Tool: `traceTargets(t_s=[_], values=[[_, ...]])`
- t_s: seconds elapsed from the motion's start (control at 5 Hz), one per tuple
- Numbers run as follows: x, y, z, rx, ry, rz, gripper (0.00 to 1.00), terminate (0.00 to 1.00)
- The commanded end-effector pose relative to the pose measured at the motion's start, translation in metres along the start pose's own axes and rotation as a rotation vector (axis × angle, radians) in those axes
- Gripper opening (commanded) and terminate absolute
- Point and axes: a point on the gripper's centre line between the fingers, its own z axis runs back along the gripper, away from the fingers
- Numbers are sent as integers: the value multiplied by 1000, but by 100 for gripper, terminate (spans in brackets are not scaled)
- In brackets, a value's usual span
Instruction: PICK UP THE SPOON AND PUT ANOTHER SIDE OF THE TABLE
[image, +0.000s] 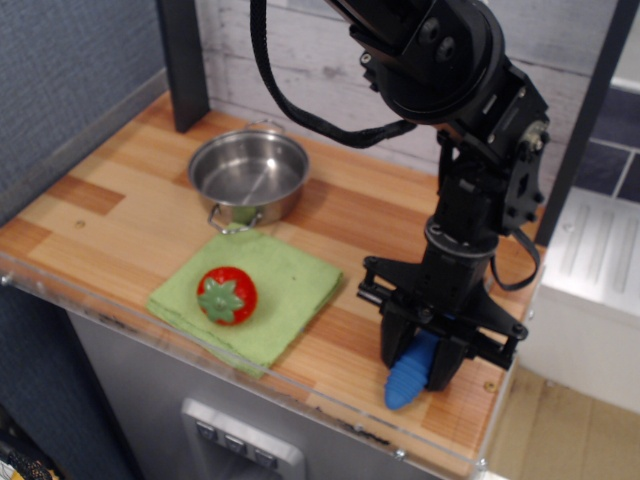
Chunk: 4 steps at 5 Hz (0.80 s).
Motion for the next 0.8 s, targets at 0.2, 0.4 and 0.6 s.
traceTargets(t_s=[0.2, 0.4, 0.6], values=[[-14, 49, 88, -14, -272, 93, 100, 0], [-21, 91, 109, -9, -313, 145, 100, 0], [-15, 128, 109, -63, -345, 137, 100, 0]])
